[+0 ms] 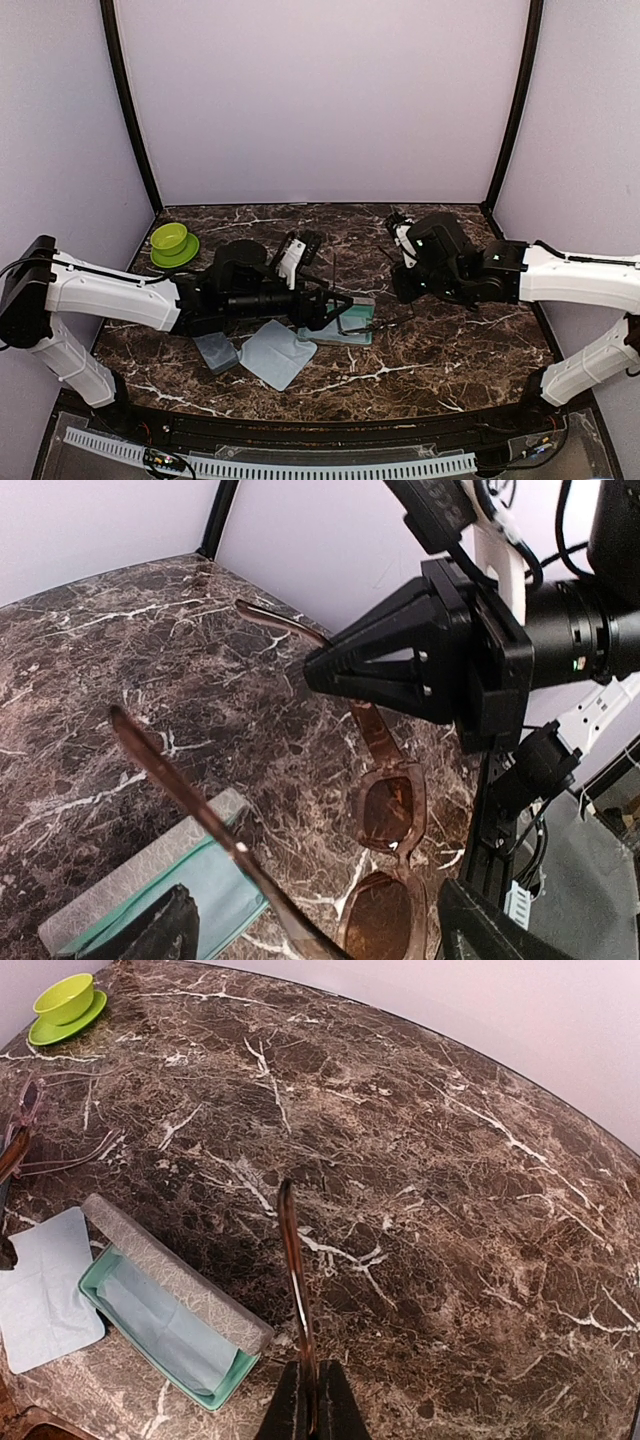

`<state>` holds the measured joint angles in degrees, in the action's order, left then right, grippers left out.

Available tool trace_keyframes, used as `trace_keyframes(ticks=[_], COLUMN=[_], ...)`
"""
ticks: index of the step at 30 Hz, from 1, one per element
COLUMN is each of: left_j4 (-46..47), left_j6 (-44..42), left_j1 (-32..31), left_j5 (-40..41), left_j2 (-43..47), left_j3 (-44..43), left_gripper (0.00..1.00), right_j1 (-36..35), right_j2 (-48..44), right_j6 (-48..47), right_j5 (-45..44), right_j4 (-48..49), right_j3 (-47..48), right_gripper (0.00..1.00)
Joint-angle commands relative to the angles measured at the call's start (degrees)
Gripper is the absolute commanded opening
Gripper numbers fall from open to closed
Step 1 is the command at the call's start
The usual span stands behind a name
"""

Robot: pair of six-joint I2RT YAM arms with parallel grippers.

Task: Organize the sunglasses
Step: Fold the right temple of the sunglasses on the sunglasses.

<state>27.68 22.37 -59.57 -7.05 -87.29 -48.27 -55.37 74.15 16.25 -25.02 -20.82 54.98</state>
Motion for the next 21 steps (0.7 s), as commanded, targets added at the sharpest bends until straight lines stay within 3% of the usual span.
trace_keyframes(ticks=[1,21], left_j4=[-4.42,-13.03], left_j6=[-5.77,-9.58], left_j1=[-1.42,-4.44], left_j5=[0.38,-4.41], left_j2=[2.28,-5.30], left_j3=[-1.64,-10.48], left_gripper=[0.85,0.85], right_j1=[0.68,1.05], right_j2=[0.70,2.56], right_j6=[1.76,3.39], right_j5=[0.49,1.77], right_j4=[-0.86,-1.85], right_j3=[2.16,3.53], right_gripper=[0.00,0.00])
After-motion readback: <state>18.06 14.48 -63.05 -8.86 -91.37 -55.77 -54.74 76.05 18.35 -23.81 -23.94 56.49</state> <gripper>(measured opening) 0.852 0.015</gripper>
